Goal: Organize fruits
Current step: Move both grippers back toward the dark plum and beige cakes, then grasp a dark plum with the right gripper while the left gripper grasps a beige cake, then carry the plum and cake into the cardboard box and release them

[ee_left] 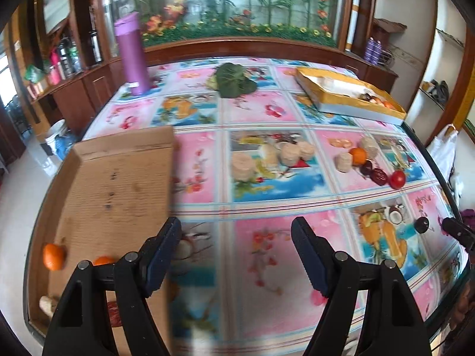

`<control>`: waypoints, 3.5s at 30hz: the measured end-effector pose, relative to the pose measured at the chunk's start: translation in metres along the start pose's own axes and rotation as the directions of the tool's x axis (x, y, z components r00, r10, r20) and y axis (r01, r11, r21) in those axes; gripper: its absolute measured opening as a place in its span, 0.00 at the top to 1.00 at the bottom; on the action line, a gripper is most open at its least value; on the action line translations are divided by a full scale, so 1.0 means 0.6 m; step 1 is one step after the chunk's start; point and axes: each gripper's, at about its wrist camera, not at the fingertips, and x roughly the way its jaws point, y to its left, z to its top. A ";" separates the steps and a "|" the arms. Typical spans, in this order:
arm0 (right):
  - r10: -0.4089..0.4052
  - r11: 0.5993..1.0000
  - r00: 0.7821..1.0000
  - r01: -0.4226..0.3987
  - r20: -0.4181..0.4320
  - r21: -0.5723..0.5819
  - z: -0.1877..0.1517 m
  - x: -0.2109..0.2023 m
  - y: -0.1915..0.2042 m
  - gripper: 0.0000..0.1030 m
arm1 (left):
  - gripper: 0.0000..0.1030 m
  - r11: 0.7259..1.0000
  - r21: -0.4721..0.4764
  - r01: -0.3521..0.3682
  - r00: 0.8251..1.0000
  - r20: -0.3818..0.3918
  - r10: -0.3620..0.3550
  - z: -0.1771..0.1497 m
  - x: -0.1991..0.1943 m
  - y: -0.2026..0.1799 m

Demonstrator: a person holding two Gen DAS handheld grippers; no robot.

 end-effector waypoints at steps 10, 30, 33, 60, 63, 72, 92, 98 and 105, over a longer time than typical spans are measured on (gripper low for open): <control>-0.025 0.992 0.993 0.010 -0.119 -0.124 0.008 0.072 0.045 0.22 | 0.27 0.982 0.141 0.129 0.992 -0.021 -0.128 0.062 0.068 -0.115; -0.033 0.978 0.991 0.005 -0.132 -0.209 0.013 0.088 0.059 0.70 | 0.75 0.911 0.332 0.245 0.968 -0.127 -0.215 0.098 0.201 -0.225; -0.043 0.974 0.990 0.012 -0.132 -0.226 0.009 0.088 0.071 0.76 | 0.75 0.915 0.316 0.252 0.967 -0.122 -0.224 0.094 0.191 -0.219; 0.226 0.878 0.968 -0.251 -0.108 -0.409 0.013 0.017 0.364 0.76 | 0.74 0.987 -0.151 0.054 0.996 0.084 -0.042 0.001 -0.065 0.253; 0.291 0.837 0.946 -0.325 -0.144 -0.441 0.014 0.032 0.439 0.75 | 0.74 0.977 -0.212 -0.002 0.999 0.042 0.011 -0.006 -0.051 0.316; 0.368 0.769 0.863 -0.492 -0.347 -0.408 -0.013 0.164 0.625 0.75 | 0.74 0.962 -0.253 -0.108 0.990 -0.116 0.081 -0.014 0.023 0.389; 0.331 0.786 0.840 -0.497 -0.430 -0.367 -0.043 0.264 0.674 0.64 | 0.61 0.934 -0.345 -0.090 0.994 -0.093 0.061 -0.033 0.010 0.412; 0.380 0.795 0.845 -0.506 -0.376 -0.333 -0.033 0.225 0.648 0.55 | 0.48 0.893 -0.443 -0.084 0.995 0.003 0.095 -0.066 -0.066 0.407; 0.405 0.818 0.886 -0.461 -0.225 -0.344 -0.034 0.138 0.585 0.35 | 0.36 0.882 -0.461 -0.098 0.984 0.087 0.154 -0.098 -0.129 0.357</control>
